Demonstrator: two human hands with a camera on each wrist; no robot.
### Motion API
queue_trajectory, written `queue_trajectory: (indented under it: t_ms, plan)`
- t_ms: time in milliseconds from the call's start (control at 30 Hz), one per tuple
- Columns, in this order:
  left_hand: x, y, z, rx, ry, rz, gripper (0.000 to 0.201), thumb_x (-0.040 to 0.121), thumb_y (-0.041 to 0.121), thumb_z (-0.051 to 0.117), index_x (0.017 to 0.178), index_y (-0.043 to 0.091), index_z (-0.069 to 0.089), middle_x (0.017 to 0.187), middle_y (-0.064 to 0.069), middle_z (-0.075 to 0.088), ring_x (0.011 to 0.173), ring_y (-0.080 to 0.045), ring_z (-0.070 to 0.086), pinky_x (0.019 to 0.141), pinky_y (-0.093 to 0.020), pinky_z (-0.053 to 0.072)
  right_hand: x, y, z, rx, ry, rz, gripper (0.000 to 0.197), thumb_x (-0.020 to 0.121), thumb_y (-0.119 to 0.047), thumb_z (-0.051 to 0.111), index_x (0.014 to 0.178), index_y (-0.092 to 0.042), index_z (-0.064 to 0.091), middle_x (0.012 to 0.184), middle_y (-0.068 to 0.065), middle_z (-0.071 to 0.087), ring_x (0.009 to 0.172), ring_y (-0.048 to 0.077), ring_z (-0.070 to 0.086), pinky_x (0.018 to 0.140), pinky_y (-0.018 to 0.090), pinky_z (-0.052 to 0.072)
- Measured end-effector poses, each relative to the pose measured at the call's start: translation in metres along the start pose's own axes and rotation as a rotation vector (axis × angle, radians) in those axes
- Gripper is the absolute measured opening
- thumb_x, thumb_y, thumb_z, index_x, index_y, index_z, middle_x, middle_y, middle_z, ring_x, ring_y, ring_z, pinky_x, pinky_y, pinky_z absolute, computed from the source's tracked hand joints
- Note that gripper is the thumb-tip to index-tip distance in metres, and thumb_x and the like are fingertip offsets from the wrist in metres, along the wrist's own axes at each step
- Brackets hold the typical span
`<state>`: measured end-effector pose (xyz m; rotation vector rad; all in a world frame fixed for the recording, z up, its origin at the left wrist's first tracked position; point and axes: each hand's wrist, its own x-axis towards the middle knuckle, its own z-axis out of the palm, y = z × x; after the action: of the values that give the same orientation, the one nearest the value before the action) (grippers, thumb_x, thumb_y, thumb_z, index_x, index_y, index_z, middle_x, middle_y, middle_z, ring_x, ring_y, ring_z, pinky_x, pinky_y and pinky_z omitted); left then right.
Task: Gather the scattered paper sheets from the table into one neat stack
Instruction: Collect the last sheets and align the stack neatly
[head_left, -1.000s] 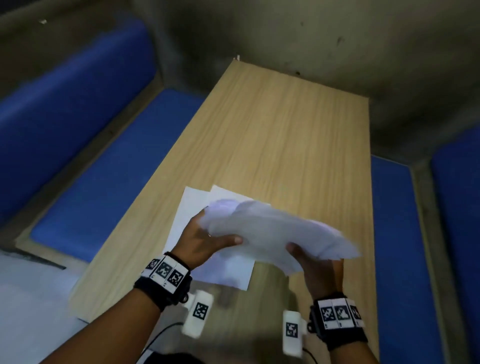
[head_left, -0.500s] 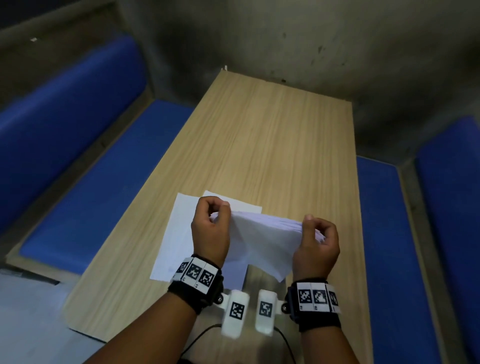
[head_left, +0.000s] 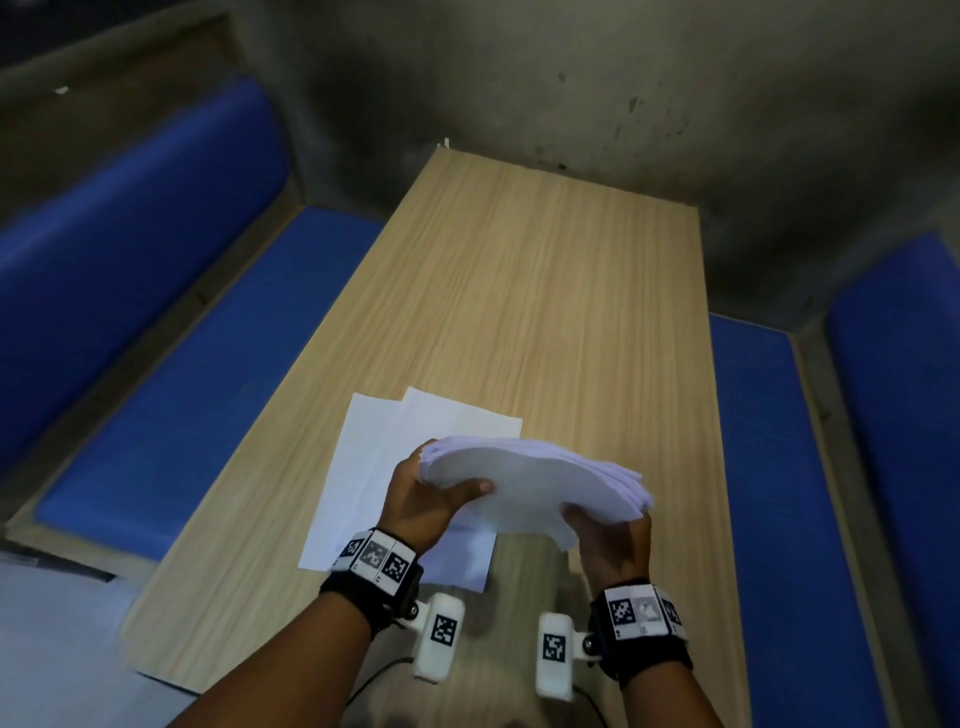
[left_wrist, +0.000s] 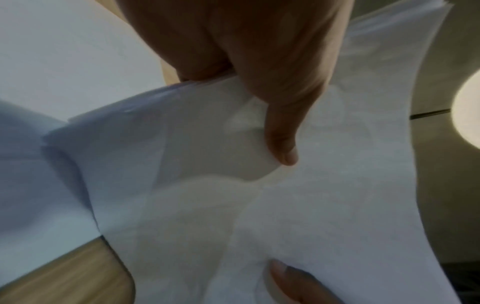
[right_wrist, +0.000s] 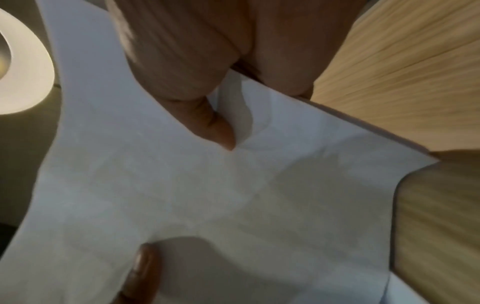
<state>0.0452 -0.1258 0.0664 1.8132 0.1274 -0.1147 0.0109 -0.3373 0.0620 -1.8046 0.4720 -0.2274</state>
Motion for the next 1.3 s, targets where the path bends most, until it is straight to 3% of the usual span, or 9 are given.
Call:
queue_trajectory:
  t_ms: [200, 367, 533, 700, 767, 900, 1000, 1067, 1300]
  plan:
    - [-0.011, -0.008, -0.007, -0.062, -0.01, 0.025, 0.026, 0.071, 0.002, 0.087, 0.09, 0.009, 0.071, 0.074, 0.011, 0.073, 0.069, 0.011, 0.066, 0.064, -0.005, 0.046, -0.016, 0.003, -0.01, 0.07, 0.016, 0.028, 0.039, 0.073, 0.002, 0.075, 0.104, -0.02, 0.071, 0.096, -0.006, 0.074, 0.088, 0.007, 0.071, 0.073, 0.027, 0.059]
    - [-0.021, -0.032, -0.005, -0.026, -0.086, -0.157, 0.035, 0.072, 0.018, 0.089, 0.086, 0.033, 0.06, 0.068, 0.047, 0.062, 0.066, 0.022, 0.061, 0.062, -0.006, 0.049, -0.023, 0.021, 0.006, 0.106, 0.038, 0.275, 0.041, 0.071, 0.014, 0.068, 0.102, -0.013, 0.063, 0.09, 0.01, 0.067, 0.088, 0.033, 0.065, 0.058, 0.028, 0.049]
    - [-0.029, -0.042, -0.006, -0.064, -0.07, -0.144, 0.039, 0.074, 0.012, 0.087, 0.09, 0.04, 0.066, 0.078, 0.04, 0.07, 0.078, 0.016, 0.067, 0.067, -0.007, 0.049, -0.026, 0.026, 0.003, 0.142, 0.04, 0.188, 0.042, 0.071, 0.012, 0.067, 0.083, -0.029, 0.067, 0.091, 0.009, 0.068, 0.084, 0.026, 0.065, 0.07, 0.036, 0.057]
    - [-0.034, -0.048, -0.005, -0.082, -0.029, -0.248, 0.026, 0.074, 0.027, 0.087, 0.091, 0.034, 0.068, 0.086, 0.016, 0.075, 0.094, -0.022, 0.071, 0.069, -0.021, 0.053, -0.023, 0.023, 0.005, 0.041, 0.001, 0.343, 0.021, 0.074, 0.009, 0.062, 0.075, -0.011, 0.062, 0.076, 0.012, 0.065, 0.077, 0.029, 0.06, 0.06, 0.033, 0.05]
    - [-0.03, -0.043, -0.018, -0.065, 0.04, -0.244, 0.022, 0.079, 0.025, 0.084, 0.091, 0.031, 0.067, 0.088, 0.016, 0.072, 0.087, -0.014, 0.068, 0.066, -0.019, 0.05, -0.018, 0.007, 0.01, -0.032, -0.092, 0.217, 0.014, 0.072, 0.005, 0.059, 0.068, -0.009, 0.058, 0.07, 0.01, 0.06, 0.07, 0.024, 0.055, 0.059, 0.034, 0.048]
    - [-0.024, -0.027, -0.072, -0.057, 0.237, -0.197, 0.02, 0.079, 0.018, 0.084, 0.082, 0.032, 0.07, 0.067, 0.027, 0.072, 0.07, 0.011, 0.065, 0.064, -0.015, 0.051, -0.002, -0.019, 0.047, -0.002, -0.132, 0.081, 0.031, 0.077, 0.012, 0.052, 0.083, -0.015, 0.066, 0.078, -0.001, 0.067, 0.07, 0.011, 0.06, 0.062, 0.019, 0.05]
    - [-0.024, -0.027, -0.124, -0.079, 0.456, -0.186, 0.019, 0.079, 0.013, 0.084, 0.093, 0.013, 0.071, 0.081, 0.009, 0.073, 0.078, -0.009, 0.067, 0.067, -0.021, 0.049, 0.016, -0.004, 0.091, -0.145, -0.109, 0.277, 0.037, 0.088, -0.01, 0.06, 0.124, -0.017, 0.058, 0.117, 0.006, 0.063, 0.096, 0.021, 0.061, 0.079, 0.026, 0.05]
    - [-0.028, -0.034, -0.159, -0.051, 0.567, -0.174, 0.031, 0.081, 0.012, 0.082, 0.108, 0.004, 0.069, 0.099, -0.006, 0.07, 0.093, -0.018, 0.066, 0.083, -0.026, 0.047, 0.021, 0.013, 0.121, -0.383, -0.173, 0.424, 0.07, 0.082, -0.04, 0.07, 0.14, -0.011, 0.042, 0.137, 0.013, 0.049, 0.119, 0.031, 0.052, 0.096, 0.038, 0.047]
    - [-0.061, -0.078, -0.237, -0.091, 0.774, -0.32, 0.053, 0.08, 0.021, 0.083, 0.123, -0.002, 0.063, 0.114, -0.012, 0.069, 0.107, -0.026, 0.065, 0.093, -0.033, 0.045, 0.0, 0.04, 0.186, -0.945, -0.283, 0.504, 0.134, 0.053, -0.075, 0.075, 0.151, -0.01, 0.01, 0.147, 0.016, 0.025, 0.137, 0.036, 0.026, 0.099, 0.057, 0.04]
